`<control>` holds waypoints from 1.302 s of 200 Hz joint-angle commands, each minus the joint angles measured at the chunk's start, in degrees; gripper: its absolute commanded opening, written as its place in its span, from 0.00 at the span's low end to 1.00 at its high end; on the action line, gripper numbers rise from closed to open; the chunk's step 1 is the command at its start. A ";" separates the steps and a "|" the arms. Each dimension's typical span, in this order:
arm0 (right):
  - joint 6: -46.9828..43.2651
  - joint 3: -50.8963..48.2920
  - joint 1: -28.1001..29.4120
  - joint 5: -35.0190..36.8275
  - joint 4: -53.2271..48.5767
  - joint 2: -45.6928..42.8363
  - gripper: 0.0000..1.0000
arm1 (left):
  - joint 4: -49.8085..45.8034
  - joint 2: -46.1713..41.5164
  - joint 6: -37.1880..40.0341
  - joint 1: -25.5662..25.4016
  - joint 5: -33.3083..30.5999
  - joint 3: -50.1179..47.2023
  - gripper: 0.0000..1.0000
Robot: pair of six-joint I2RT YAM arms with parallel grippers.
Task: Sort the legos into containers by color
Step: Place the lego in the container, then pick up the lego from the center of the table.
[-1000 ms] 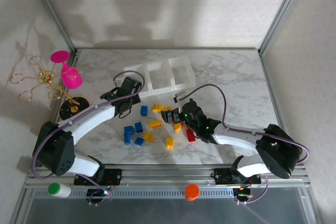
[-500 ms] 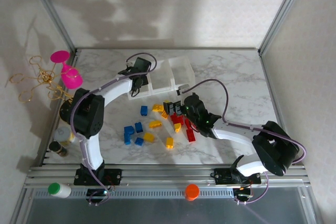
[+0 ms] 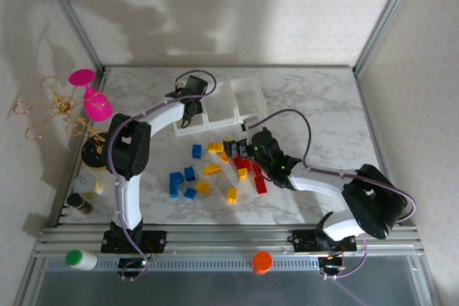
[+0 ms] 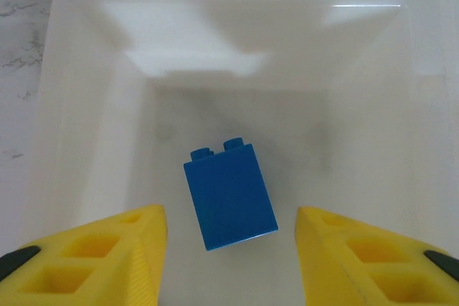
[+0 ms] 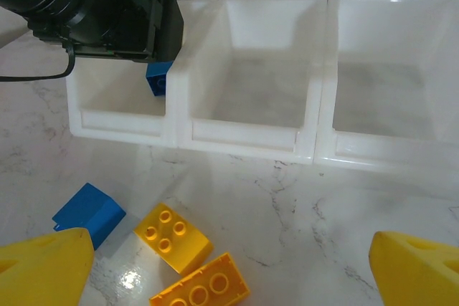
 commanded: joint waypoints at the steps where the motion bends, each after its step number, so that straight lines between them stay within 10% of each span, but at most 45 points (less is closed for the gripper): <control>1: -0.59 -0.62 0.00 0.64 1.02 -0.77 0.99 | -2.13 -4.44 1.11 0.46 0.13 0.07 0.50; 136: 3.12 -7.16 -0.04 -13.63 -8.02 -10.61 0.99 | -1.80 -38.46 -9.06 -8.82 10.07 -32.79 0.57; 260: -0.90 -8.85 4.75 -7.10 -1.62 -5.09 0.99 | -0.20 -25.71 -9.06 -15.41 6.26 -32.27 0.63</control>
